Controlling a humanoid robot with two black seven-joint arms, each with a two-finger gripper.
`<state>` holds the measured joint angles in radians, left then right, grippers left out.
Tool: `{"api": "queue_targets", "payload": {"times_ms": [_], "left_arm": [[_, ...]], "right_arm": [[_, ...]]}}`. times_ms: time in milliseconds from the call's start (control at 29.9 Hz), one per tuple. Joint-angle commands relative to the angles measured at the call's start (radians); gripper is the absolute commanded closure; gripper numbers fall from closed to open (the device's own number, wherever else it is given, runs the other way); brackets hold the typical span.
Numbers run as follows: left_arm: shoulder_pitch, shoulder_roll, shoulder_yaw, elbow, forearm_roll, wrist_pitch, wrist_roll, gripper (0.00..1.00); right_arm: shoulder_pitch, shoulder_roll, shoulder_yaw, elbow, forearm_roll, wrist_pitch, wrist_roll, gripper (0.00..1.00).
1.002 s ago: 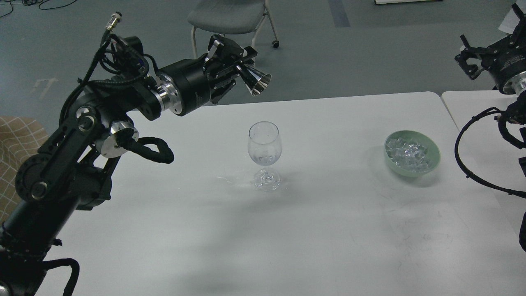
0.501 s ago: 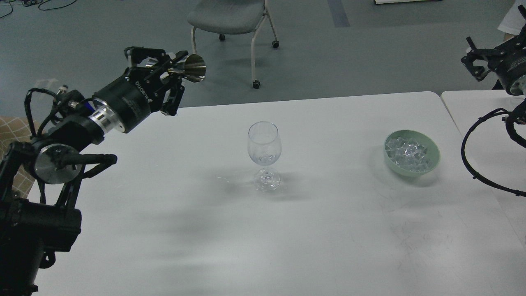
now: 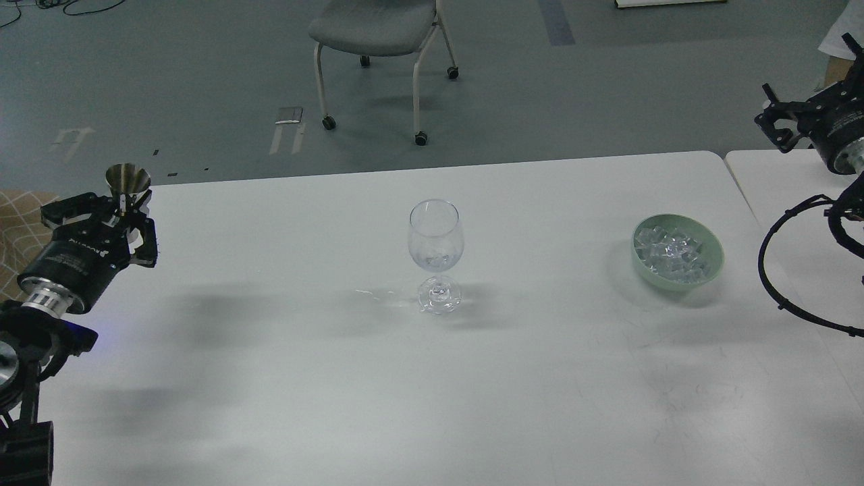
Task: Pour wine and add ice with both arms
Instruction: 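Bring the jigger back down to the table with the left gripper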
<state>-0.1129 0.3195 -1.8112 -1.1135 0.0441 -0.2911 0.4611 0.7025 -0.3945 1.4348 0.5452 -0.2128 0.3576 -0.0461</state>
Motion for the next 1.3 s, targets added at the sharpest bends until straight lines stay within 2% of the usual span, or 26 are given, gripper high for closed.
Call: {"api": "queue_targets", "payload": {"times_ms": [0,200,267,367,702,1002,1269], "left_arm": [[0.015,-0.040,-0.002,0.073,-0.009,-0.036,-0.032,0.89],[0.016,-0.111,-0.003,0.090,-0.010,-0.028,-0.039,0.89],[0.019,-0.126,0.001,0.131,-0.013,-0.034,-0.074,0.89],[0.002,-0.129,0.006,0.198,-0.015,-0.040,-0.101,0.89],[-0.060,-0.128,0.010,0.261,-0.015,-0.030,-0.104,0.85],[-0.070,-0.128,0.012,0.264,-0.013,-0.030,-0.105,0.70],[-0.077,-0.128,0.013,0.264,-0.012,-0.028,-0.105,0.67]], "right_arm": [[0.002,0.000,-0.001,0.002,0.000,-0.014,0.000,0.00],[0.000,-0.003,-0.001,0.012,-0.003,-0.020,0.000,0.00],[0.000,-0.007,-0.001,0.012,-0.005,-0.026,0.000,0.00],[0.002,-0.010,-0.001,0.012,-0.005,-0.032,0.000,0.00],[0.000,-0.012,-0.001,0.015,-0.005,-0.032,0.000,0.00],[0.002,-0.012,-0.001,0.016,-0.005,-0.032,0.000,0.00],[0.002,-0.012,-0.001,0.016,-0.005,-0.032,0.000,0.00]]}}
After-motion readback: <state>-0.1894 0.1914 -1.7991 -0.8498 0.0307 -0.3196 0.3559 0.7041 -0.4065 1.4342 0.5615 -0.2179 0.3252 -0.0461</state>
